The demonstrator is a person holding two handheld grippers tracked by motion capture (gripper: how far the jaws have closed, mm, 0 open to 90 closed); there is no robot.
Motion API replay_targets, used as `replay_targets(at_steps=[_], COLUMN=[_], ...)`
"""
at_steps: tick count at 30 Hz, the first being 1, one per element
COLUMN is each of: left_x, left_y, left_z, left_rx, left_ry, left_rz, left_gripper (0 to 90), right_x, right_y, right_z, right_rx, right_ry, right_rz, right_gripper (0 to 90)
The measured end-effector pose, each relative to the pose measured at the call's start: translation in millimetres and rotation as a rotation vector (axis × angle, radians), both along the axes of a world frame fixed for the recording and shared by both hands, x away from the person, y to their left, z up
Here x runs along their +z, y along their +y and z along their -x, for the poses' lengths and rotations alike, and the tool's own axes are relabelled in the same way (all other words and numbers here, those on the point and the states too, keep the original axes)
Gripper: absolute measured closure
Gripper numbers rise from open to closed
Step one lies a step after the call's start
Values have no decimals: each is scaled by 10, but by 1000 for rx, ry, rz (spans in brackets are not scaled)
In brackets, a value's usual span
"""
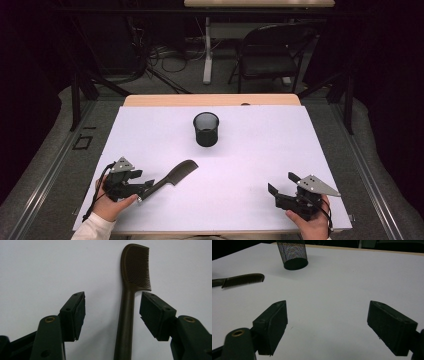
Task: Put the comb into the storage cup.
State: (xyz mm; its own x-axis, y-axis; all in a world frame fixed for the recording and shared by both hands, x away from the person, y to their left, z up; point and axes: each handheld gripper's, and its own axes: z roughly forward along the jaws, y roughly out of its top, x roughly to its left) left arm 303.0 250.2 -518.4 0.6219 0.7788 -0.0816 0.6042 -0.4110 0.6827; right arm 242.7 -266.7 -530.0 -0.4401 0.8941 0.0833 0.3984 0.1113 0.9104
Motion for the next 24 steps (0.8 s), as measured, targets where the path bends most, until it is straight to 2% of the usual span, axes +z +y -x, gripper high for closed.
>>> replay_targets(at_steps=[3,12,15,24], left_x=[19,52,49,39], left_y=[-20,-77,-105,-186], left_z=[2,8,3,-23], left_rx=[-2,-30,-37,-71], left_ry=[-10,16,18,51], left_rz=[-20,-52,-78,-142], left_gripper=[372,341,306,288], right_x=[0,-5,-6,-5], right_y=[0,5,6,4], right_z=[0,-5,-8,-7], right_rx=[0,0,0,2], right_ry=[2,-3,-4,-1], right_rz=[0,-1,-2,0], right_gripper=[166,166,167,167])
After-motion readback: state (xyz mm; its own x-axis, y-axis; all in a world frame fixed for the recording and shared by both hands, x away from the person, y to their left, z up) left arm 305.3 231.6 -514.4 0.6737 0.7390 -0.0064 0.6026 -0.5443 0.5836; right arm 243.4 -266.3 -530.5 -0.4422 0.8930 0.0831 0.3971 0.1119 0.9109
